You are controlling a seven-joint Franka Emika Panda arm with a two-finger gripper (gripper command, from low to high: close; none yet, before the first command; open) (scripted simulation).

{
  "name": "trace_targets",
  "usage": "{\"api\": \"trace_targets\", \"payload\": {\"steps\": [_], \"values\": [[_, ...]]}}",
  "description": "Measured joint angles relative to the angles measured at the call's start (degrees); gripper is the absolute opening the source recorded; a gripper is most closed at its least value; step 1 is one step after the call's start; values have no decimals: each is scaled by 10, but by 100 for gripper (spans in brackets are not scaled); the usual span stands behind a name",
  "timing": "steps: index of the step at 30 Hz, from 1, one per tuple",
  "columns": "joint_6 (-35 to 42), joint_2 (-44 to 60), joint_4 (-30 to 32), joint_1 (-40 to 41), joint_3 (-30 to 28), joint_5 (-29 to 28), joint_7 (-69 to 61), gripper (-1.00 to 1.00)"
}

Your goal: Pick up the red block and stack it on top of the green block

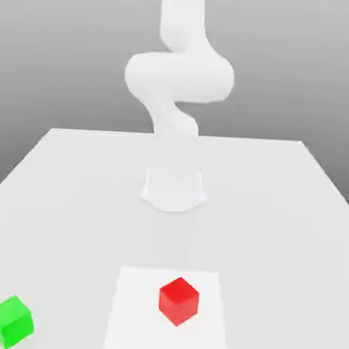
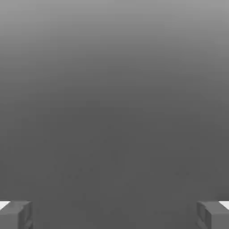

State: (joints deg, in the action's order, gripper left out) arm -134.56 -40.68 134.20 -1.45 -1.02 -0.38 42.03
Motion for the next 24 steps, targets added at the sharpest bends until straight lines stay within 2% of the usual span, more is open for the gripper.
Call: {"api": "trace_targets", "payload": {"steps": [12,20,24], "values": [[-136,253,118,-59,-46,0,-200,0],[-225,420,195,-74,-50,13,-340,0],[-289,503,196,-67,-38,31,-370,0]]}}
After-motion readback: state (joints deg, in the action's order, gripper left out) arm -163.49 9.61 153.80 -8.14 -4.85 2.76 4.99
